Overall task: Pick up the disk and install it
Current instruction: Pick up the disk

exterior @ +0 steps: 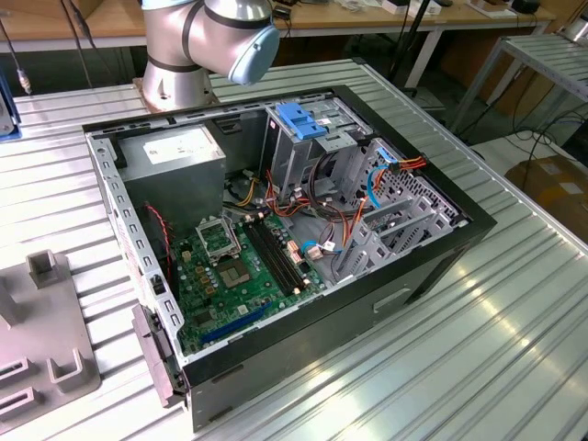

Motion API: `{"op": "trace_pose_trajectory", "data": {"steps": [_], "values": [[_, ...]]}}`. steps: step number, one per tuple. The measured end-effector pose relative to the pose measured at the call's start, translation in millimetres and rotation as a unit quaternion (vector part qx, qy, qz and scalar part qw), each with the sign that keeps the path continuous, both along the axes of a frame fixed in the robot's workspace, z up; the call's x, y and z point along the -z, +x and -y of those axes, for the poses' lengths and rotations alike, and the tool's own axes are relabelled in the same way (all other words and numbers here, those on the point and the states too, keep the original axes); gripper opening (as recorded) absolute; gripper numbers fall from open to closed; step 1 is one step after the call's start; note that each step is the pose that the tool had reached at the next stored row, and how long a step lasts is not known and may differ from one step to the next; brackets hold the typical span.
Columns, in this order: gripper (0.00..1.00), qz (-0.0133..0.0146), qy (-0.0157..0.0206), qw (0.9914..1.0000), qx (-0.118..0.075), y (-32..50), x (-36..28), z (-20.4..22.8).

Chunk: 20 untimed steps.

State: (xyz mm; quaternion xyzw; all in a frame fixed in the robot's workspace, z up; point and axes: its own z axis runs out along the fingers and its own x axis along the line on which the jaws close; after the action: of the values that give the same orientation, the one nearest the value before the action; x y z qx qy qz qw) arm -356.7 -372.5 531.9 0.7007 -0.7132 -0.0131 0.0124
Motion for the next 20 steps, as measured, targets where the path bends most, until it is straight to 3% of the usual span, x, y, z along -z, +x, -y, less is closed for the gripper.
{"op": "trace_pose_trajectory", "data": {"steps": [5,9,20], "values": [[0.37,0.0,-0.0001,1.0,0.0,3.7,1.0,0.0],[0.37,0.0,0.0,1.0,0.0,11.4,1.8,0.0],[0.37,0.0,-0.0002,1.0,0.0,53.5,3.4,0.0]]}}
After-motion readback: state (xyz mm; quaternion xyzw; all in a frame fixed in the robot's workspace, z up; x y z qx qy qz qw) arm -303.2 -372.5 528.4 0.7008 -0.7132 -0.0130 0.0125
